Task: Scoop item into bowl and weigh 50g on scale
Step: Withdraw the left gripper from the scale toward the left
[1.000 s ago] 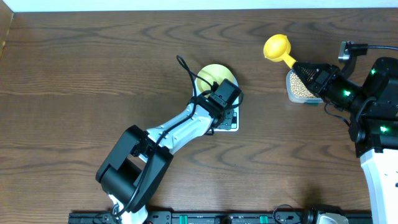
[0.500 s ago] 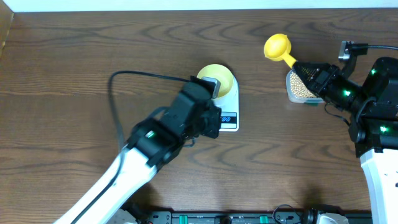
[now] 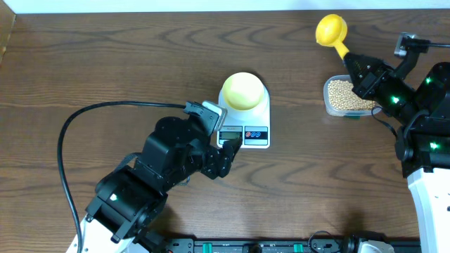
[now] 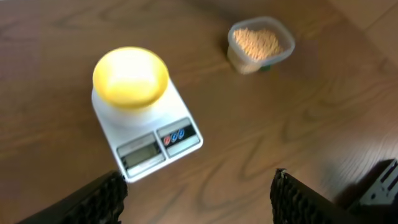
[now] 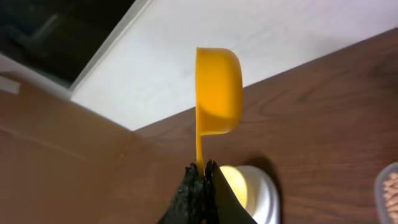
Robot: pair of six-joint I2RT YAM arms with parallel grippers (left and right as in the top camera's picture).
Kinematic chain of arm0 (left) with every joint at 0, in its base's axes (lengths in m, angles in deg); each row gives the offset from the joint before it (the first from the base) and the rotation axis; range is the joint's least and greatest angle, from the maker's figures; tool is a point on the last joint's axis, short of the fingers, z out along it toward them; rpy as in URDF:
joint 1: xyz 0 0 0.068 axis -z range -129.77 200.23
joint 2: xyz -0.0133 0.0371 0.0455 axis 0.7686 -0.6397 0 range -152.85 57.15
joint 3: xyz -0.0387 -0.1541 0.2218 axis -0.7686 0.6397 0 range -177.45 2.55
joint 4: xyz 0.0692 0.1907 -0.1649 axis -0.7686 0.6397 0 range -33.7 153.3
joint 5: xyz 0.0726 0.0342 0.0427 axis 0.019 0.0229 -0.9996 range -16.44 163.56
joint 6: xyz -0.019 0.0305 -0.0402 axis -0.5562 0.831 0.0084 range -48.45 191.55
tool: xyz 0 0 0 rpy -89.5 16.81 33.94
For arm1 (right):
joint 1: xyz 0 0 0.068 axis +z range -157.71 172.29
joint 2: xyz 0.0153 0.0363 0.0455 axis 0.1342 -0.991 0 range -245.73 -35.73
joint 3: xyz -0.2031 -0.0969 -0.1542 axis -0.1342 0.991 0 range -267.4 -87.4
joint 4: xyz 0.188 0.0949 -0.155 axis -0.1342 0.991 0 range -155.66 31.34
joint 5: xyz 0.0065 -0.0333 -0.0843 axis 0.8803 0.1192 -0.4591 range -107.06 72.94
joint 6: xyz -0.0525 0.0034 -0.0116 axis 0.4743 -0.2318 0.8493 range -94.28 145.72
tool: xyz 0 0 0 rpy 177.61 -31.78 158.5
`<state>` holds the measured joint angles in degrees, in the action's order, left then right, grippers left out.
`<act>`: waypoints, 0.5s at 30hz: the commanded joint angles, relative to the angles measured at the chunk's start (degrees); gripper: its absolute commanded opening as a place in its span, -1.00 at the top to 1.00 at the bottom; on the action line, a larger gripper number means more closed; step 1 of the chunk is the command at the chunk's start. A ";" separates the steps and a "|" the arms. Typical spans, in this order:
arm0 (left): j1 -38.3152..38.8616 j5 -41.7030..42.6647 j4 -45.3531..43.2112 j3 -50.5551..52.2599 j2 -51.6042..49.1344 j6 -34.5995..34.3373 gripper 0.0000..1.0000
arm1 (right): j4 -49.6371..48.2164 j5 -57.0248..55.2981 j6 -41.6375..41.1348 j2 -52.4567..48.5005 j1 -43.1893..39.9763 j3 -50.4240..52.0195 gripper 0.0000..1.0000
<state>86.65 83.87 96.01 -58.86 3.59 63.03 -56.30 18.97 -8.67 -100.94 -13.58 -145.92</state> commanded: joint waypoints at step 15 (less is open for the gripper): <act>-0.26 -7.67 3.23 -0.55 -14.99 1.14 -0.74 | -14.82 2.05 7.04 -7.15 2.49 -0.81 0.98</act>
<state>86.63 80.72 99.92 -58.88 -9.85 63.73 -70.96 20.42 -6.07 -107.13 -13.21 -145.90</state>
